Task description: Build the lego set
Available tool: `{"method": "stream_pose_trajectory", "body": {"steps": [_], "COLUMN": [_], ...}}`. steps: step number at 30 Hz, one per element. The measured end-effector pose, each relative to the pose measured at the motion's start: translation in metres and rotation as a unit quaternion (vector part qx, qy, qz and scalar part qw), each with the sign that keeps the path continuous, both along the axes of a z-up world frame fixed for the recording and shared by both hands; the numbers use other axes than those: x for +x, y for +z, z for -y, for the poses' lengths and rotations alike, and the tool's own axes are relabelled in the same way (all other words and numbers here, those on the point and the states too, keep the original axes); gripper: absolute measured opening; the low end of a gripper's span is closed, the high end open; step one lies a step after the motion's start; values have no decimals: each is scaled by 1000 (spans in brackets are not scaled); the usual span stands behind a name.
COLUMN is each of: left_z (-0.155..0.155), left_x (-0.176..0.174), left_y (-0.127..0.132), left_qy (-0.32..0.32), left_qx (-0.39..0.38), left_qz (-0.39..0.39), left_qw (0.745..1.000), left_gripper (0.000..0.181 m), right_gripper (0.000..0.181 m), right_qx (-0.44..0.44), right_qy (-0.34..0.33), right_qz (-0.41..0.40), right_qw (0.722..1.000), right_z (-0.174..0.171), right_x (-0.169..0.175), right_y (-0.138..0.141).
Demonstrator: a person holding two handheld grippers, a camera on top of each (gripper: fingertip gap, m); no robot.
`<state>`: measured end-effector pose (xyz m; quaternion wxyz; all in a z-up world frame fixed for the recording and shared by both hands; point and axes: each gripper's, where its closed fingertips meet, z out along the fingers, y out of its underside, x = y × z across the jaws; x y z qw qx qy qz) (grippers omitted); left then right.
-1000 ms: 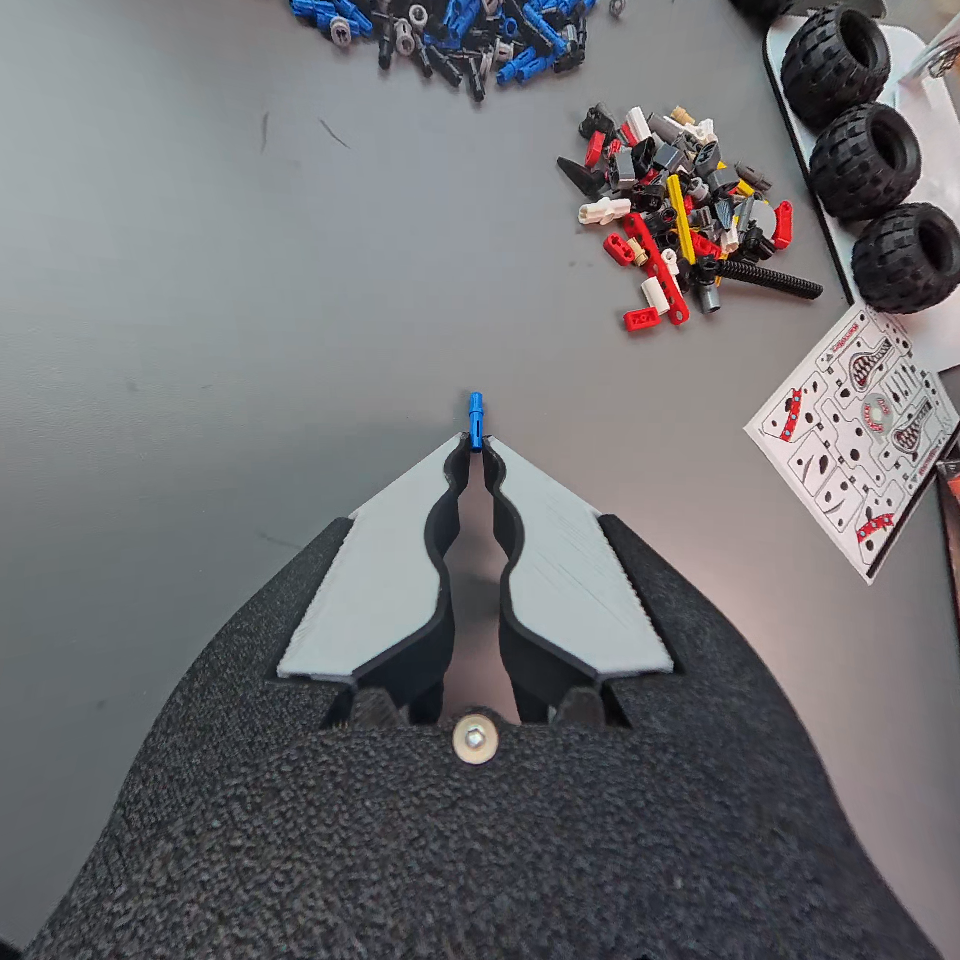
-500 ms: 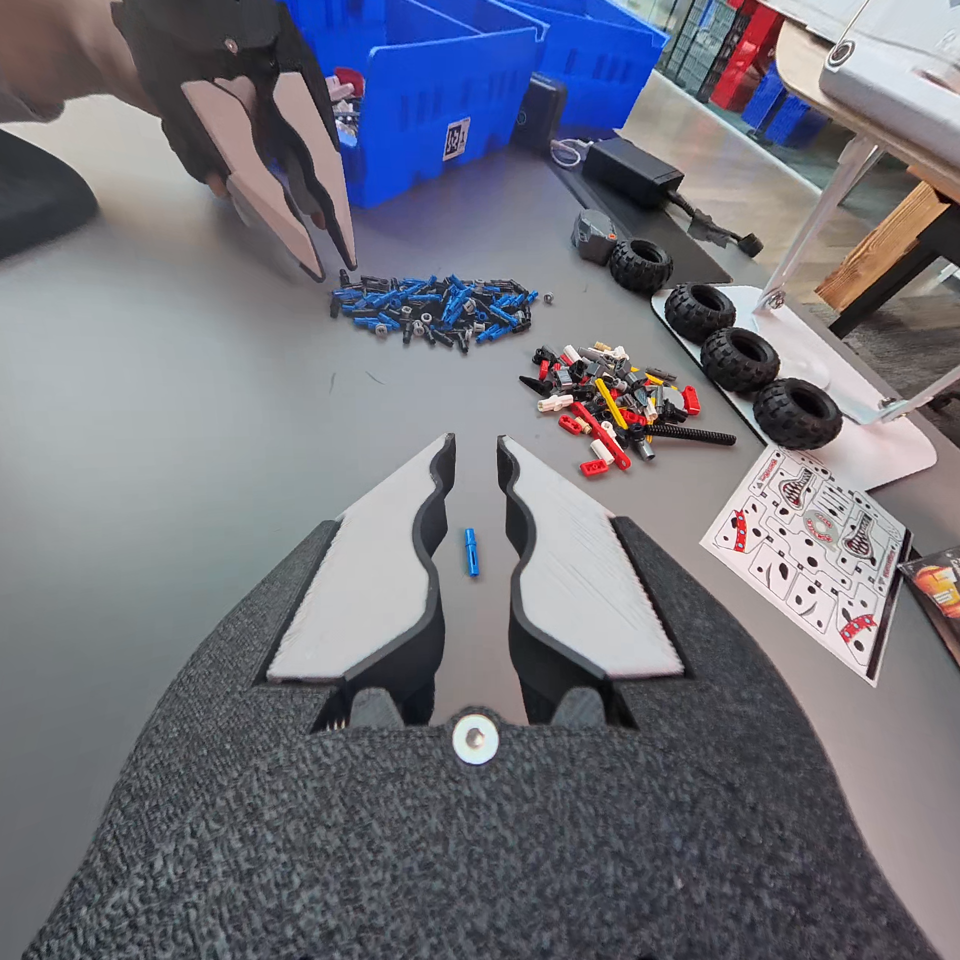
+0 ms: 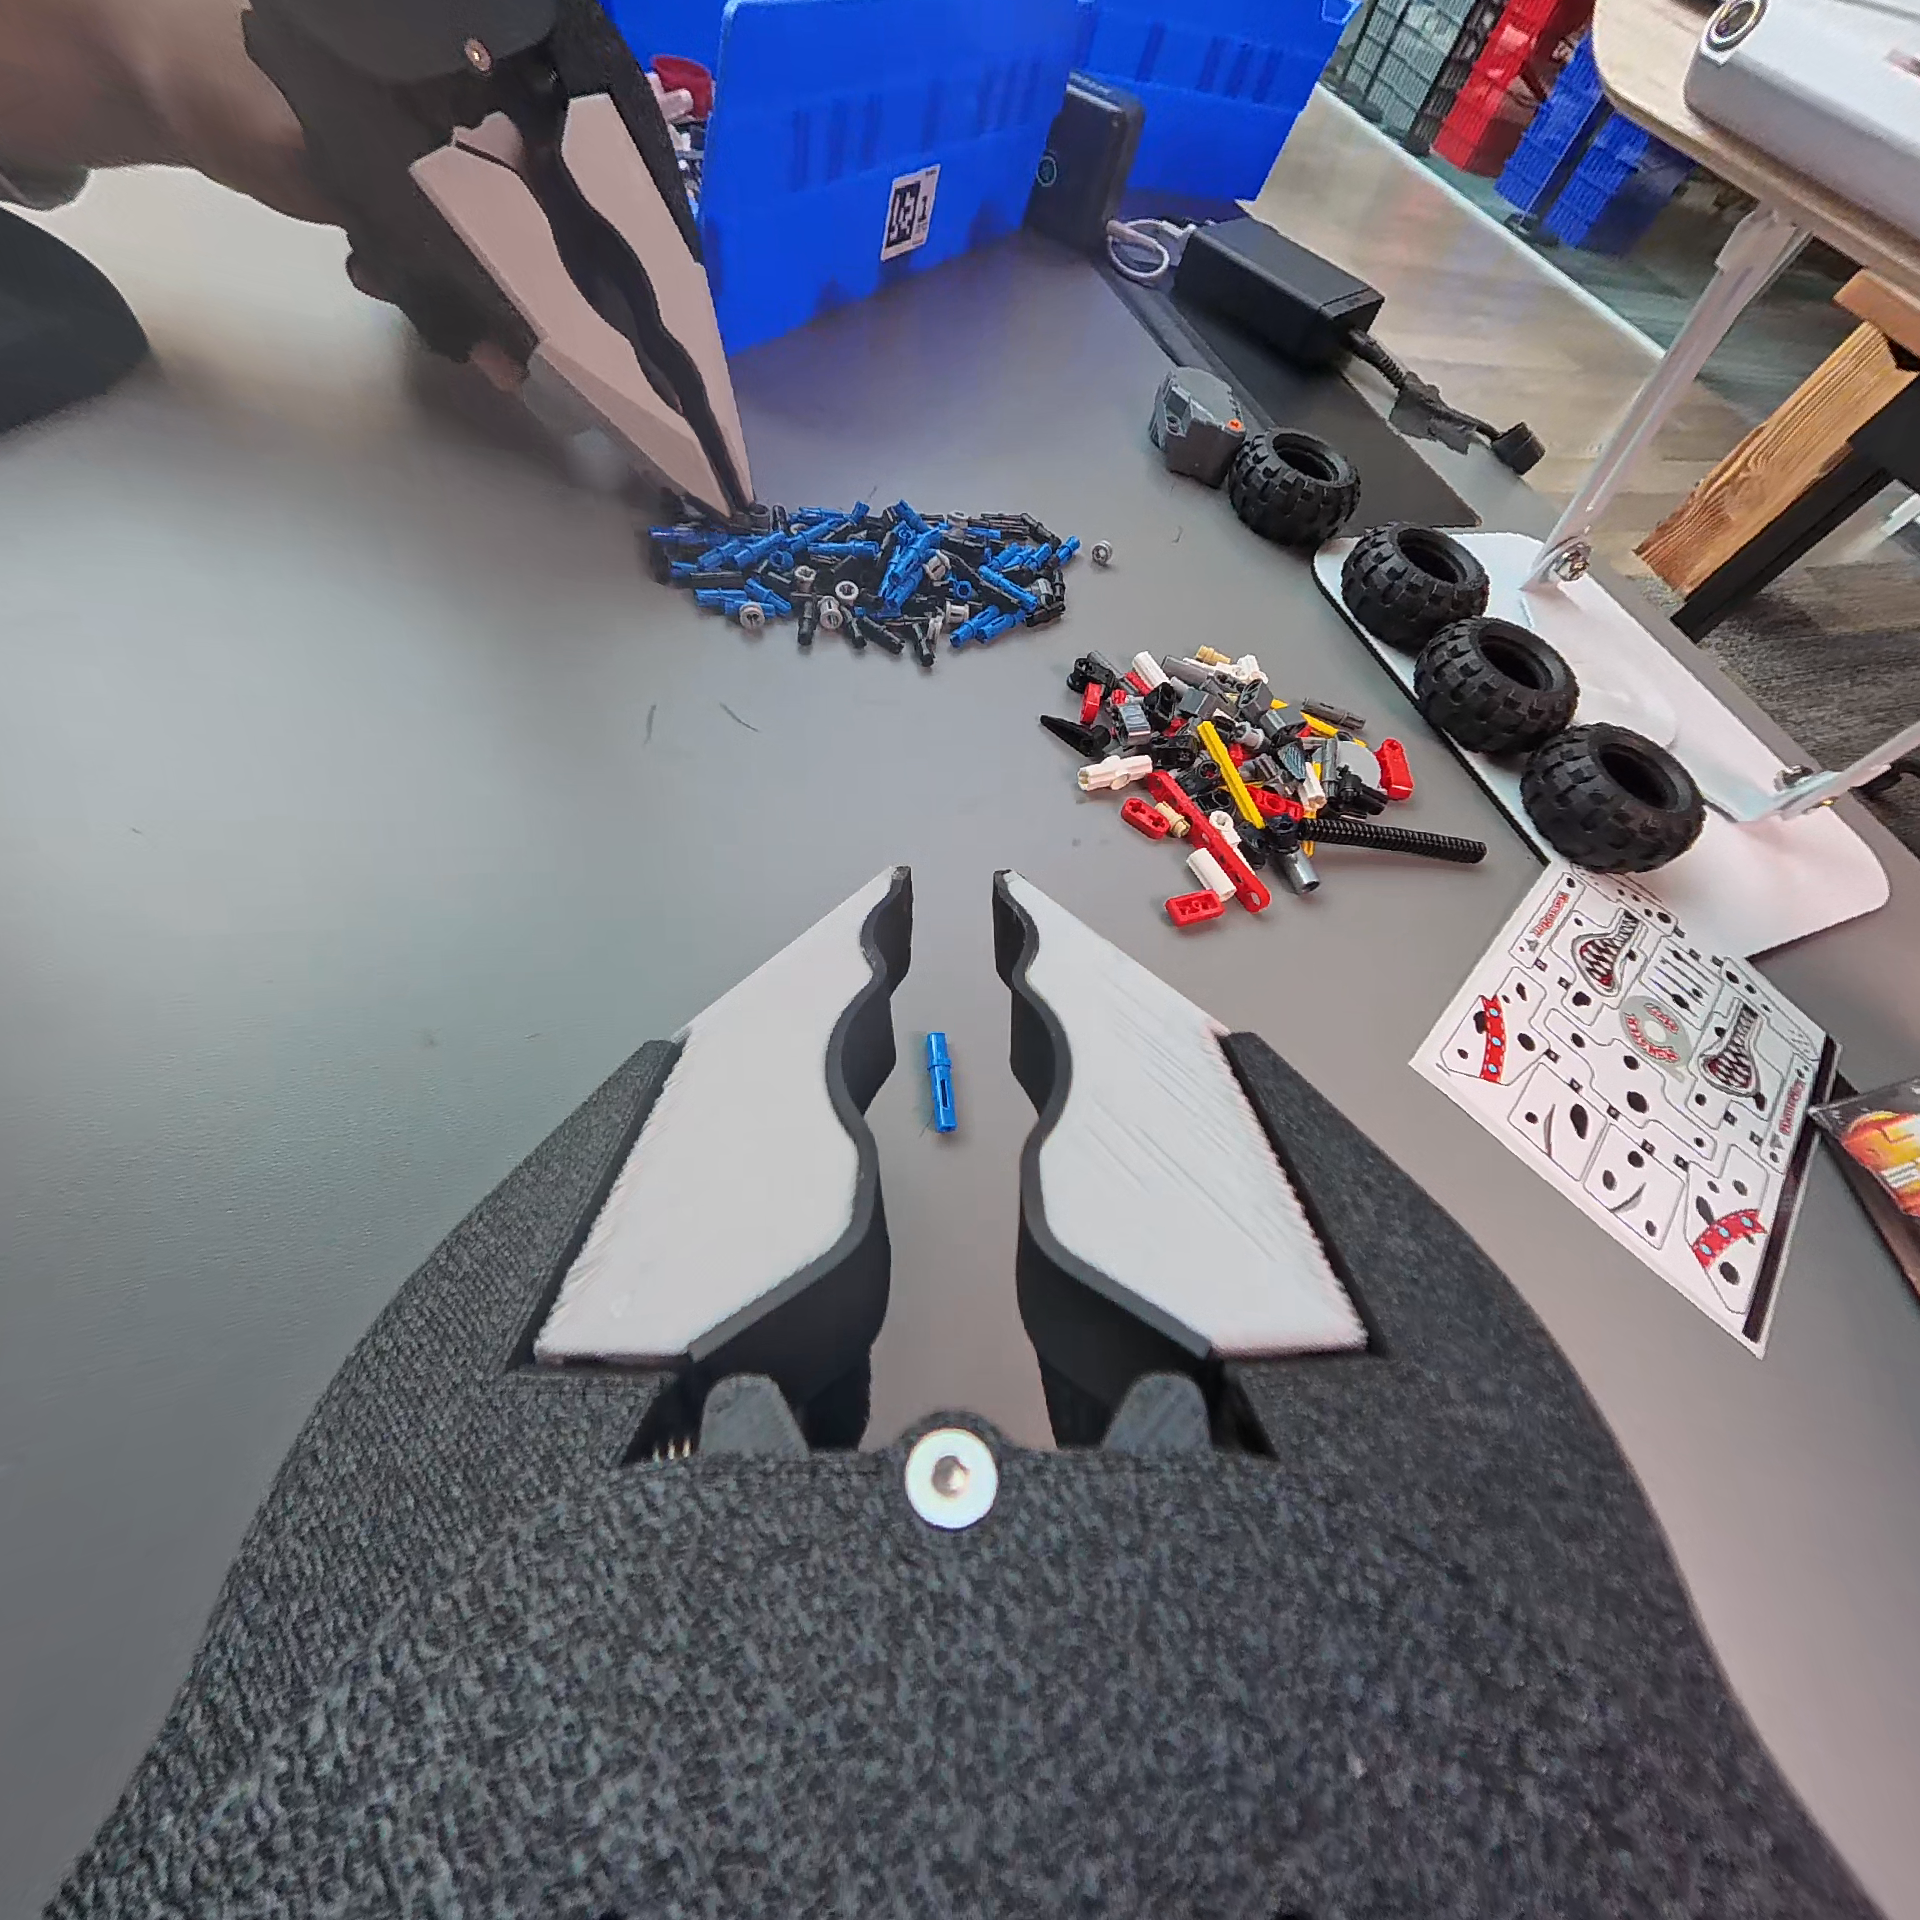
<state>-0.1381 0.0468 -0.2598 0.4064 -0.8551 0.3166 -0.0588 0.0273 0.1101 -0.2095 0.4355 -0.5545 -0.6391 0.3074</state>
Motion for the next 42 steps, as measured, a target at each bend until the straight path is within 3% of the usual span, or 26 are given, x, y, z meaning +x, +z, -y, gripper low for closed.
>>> {"method": "stream_pose_trajectory", "body": {"steps": [6, 13, 23, 33, 36, 42], "left_z": [-26, -62, -59, -48, -46, -42], "left_x": [-8, -4, -19, -32, -17, 1], "left_y": [23, 16, 0, 6, 16, 9], "left_qy": [90, 147, 167, 191, 158, 116], "left_qx": [64, 45, 1, 33, 58, 41], "left_qz": [42, 30, 16, -28, -11, 0], "left_qw": [993, 988, 986, 981, 986, 992], "left_gripper": [13, 13, 2, 5, 4, 6], "right_gripper": [15, 15, 15, 15, 15, 15], "right_qx": [-7, -16, -18, -13, -13, -16], "right_qy": [-5, -2, 0, -3, -3, -1], "right_qz": [-6, -2, 1, 5, 5, 9], "right_qw": [1000, 1000, 1000, 1000, 1000, 1000], "right_z": [-2, 2, 3, 1, 1, 1], "right_x": [-1, -5, -5, -3, -3, -4], "right_y": [1, -4, -6, -7, -7, -10]}}
